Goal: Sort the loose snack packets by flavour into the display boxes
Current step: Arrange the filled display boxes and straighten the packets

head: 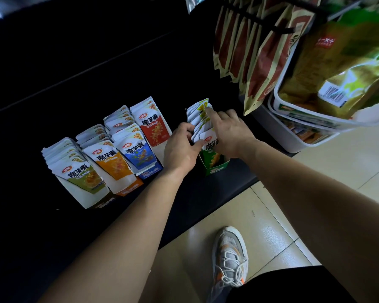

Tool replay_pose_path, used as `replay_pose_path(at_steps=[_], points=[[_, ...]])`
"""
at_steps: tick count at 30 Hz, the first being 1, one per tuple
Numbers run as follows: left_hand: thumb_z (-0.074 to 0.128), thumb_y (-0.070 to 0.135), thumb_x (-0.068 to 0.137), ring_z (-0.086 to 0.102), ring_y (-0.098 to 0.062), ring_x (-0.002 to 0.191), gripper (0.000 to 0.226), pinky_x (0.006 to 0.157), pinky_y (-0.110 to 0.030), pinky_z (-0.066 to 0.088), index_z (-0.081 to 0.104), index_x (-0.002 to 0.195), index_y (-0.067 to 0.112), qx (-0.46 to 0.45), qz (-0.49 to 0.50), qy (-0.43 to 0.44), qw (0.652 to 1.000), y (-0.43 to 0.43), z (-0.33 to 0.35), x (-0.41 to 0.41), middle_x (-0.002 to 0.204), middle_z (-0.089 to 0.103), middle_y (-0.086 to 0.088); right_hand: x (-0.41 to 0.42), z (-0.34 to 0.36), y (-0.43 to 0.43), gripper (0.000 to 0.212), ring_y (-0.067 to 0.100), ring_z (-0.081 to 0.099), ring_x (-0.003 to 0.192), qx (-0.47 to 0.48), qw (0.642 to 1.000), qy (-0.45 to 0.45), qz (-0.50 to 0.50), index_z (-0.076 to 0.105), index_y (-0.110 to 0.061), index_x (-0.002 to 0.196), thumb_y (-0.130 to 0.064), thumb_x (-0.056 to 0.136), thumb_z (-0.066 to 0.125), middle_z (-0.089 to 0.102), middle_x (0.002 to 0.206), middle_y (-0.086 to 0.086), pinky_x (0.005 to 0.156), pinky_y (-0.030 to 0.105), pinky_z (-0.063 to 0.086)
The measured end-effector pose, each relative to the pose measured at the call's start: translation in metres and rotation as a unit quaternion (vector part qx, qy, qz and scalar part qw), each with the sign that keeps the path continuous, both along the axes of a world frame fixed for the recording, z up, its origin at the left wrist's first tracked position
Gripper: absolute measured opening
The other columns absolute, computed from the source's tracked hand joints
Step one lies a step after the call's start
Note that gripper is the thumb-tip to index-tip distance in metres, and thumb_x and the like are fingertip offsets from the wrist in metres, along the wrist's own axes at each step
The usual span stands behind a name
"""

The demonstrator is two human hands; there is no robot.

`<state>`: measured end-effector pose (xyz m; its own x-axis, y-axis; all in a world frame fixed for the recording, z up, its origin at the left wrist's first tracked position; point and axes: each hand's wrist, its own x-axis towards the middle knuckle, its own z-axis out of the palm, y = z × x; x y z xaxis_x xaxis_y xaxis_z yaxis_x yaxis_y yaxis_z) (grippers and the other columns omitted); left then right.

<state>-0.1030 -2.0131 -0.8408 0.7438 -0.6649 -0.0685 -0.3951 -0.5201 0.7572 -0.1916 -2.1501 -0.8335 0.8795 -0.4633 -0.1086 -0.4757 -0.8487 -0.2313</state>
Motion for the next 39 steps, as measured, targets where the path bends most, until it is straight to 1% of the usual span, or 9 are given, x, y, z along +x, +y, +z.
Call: replay_pose_path(at_steps=[5,11,15,18,22,25,30,35,39], points=[[0.074,0.028,0.089,0.053,-0.001,0.065,0.031,0.052,-0.010,0.033,0.062,0.115,0.017,-0.008,0.027,-0.009,1.000,0.000,-0.004,-0.001,0.075,0.053,0.015,0.003,0.004,-0.007,0.086,0.037,0.048,0.123,0.038,0.998,-0.051,0.001,0.031,-0.022,0.152,-0.028,0.078,0.074,0.061,0.128,0.009,0.100,0.045,0.042],[0.074,0.026,0.089,0.054,0.003,0.066,0.030,0.051,-0.004,0.037,0.064,0.115,0.015,-0.009,0.028,-0.010,1.000,0.002,-0.007,-0.003,0.080,0.058,0.013,-0.005,0.007,-0.006,0.077,0.022,0.058,0.115,0.188,0.978,-0.076,-0.051,0.045,-0.019,0.147,-0.011,0.078,0.078,0.060,0.125,0.008,0.087,0.021,0.041],[0.075,0.025,0.087,0.054,0.000,0.069,0.028,0.054,-0.002,0.036,0.066,0.112,0.018,-0.017,0.026,-0.001,1.000,0.000,-0.011,-0.002,0.092,0.063,0.006,-0.003,0.011,-0.002,0.090,0.027,0.054,0.115,0.214,0.970,-0.091,-0.065,0.035,-0.024,0.152,-0.021,0.075,0.081,0.046,0.133,0.010,0.095,0.031,0.046],[0.077,0.023,0.086,0.056,-0.005,0.074,0.023,0.059,-0.002,0.036,0.070,0.107,0.019,-0.022,0.013,-0.006,1.000,-0.002,-0.012,-0.002,0.098,0.063,0.001,-0.001,0.014,0.000,0.097,0.034,0.058,0.103,0.121,0.992,-0.043,0.001,0.031,-0.034,0.152,-0.029,0.071,0.084,0.030,0.140,0.009,0.087,0.041,0.053],[0.077,0.020,0.085,0.059,-0.010,0.078,0.021,0.063,-0.005,0.038,0.073,0.105,0.017,-0.037,0.005,0.000,0.999,-0.002,-0.012,-0.002,0.097,0.063,-0.001,0.004,0.015,0.003,0.083,0.033,0.056,0.104,0.009,0.998,-0.030,0.058,0.040,-0.028,0.137,-0.035,0.068,0.086,0.034,0.138,0.003,0.077,0.046,0.055],[0.078,0.020,0.085,0.057,-0.002,0.073,0.021,0.062,-0.003,0.041,0.074,0.104,0.015,-0.047,0.001,0.004,0.999,0.002,-0.011,-0.002,0.096,0.062,0.002,0.005,0.016,0.001,0.079,0.030,0.046,0.115,-0.053,0.995,-0.012,0.079,0.040,-0.021,0.128,-0.043,0.067,0.086,0.045,0.128,-0.001,0.088,0.047,0.050],[0.084,0.023,0.077,0.061,-0.001,0.068,0.030,0.065,-0.017,0.052,0.057,0.086,0.029,-0.106,0.049,0.044,0.992,0.012,-0.010,0.002,0.082,0.062,0.010,0.004,0.011,-0.001,0.101,0.030,0.039,0.126,-0.105,0.988,0.042,0.102,0.024,-0.030,0.152,-0.049,0.072,0.082,0.044,0.140,0.000,0.100,0.047,0.040],[0.084,0.036,0.077,0.061,-0.004,0.090,0.051,0.073,-0.022,0.051,0.052,0.116,0.029,-0.077,0.035,0.089,0.992,0.011,-0.011,0.006,0.110,0.058,0.010,0.007,0.020,-0.004,0.086,0.031,0.037,0.123,-0.183,0.969,0.061,0.152,0.040,-0.027,0.139,-0.049,0.067,0.083,0.037,0.140,0.006,0.098,0.045,0.042],[0.084,0.031,0.077,0.064,-0.003,0.092,0.056,0.079,-0.025,0.054,0.052,0.122,0.030,-0.081,-0.009,0.135,0.987,0.010,-0.006,0.006,0.110,0.060,0.015,0.010,0.032,-0.005,0.073,0.023,0.050,0.121,-0.181,0.947,0.097,0.246,0.045,-0.021,0.134,-0.047,0.075,0.079,0.057,0.126,0.001,0.096,0.038,0.041]])
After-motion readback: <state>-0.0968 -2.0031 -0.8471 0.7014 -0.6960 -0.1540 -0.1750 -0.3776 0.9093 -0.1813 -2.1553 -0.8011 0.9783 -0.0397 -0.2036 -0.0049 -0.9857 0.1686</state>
